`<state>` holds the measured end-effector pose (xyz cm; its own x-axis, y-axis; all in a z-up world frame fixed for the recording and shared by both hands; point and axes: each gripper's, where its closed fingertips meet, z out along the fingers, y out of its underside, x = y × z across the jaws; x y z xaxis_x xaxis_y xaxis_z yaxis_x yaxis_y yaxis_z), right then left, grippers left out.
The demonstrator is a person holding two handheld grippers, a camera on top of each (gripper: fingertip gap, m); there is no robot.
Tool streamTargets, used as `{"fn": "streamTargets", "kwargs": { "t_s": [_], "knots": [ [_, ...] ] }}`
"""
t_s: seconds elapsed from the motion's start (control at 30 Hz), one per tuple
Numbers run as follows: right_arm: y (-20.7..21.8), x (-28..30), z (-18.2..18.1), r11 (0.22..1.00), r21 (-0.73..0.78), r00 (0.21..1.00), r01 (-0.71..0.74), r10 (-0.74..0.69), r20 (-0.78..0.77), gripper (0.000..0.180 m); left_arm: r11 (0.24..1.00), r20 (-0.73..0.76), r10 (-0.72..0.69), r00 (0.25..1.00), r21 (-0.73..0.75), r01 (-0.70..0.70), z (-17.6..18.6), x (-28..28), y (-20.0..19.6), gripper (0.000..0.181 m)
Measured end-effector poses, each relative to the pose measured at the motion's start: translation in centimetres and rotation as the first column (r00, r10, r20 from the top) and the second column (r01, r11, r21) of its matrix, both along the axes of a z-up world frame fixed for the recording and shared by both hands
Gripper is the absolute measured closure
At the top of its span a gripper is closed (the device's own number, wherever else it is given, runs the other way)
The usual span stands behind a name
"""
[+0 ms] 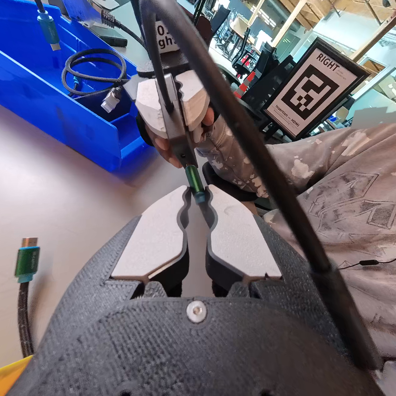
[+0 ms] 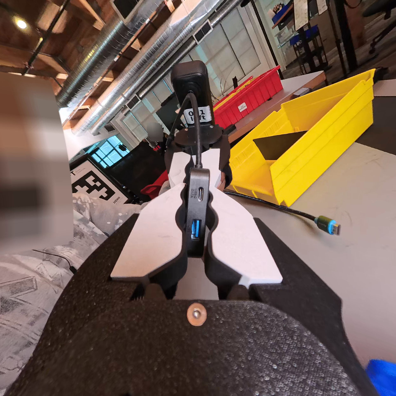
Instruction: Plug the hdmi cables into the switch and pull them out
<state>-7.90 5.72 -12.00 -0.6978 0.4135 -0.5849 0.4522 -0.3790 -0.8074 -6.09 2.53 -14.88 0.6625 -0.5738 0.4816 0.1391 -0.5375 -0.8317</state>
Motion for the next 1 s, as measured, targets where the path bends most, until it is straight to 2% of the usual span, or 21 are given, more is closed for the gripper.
{"fn": "streamTargets", "kwargs": {
  "t_s": [0.17, 0.47, 0.8, 1.0],
  "knots": [
    [-0.1, 0.0, 0.5, 1.000, 0.007, 1.000, 0.004, -0.004, -0.026, 0.165, 1.000, -0.022, 0.000, 1.000, 0.015, 0.001, 0.4, 0.0, -0.4, 0.168],
    [-1.2, 2.4, 0.1, 0.972, 0.224, 0.995, -0.064, 0.081, -0.065, 0.161, 0.999, -0.114, -0.036, 0.993, 0.031, 0.040, 0.9, 0.4, -1.7, 0.167],
    [-2.1, 3.4, -0.4, 0.952, 0.273, 0.988, -0.135, 0.151, -0.040, 0.165, 0.998, -0.200, -0.057, 0.978, 0.020, 0.062, 0.3, 1.4, -1.7, 0.169],
    [-1.7, 4.0, -0.1, 0.949, 0.287, 0.987, -0.134, 0.153, -0.045, 0.165, 0.998, -0.111, -0.055, 0.992, 0.023, 0.057, 0.8, 1.8, -1.0, 0.169]
  ]
}}
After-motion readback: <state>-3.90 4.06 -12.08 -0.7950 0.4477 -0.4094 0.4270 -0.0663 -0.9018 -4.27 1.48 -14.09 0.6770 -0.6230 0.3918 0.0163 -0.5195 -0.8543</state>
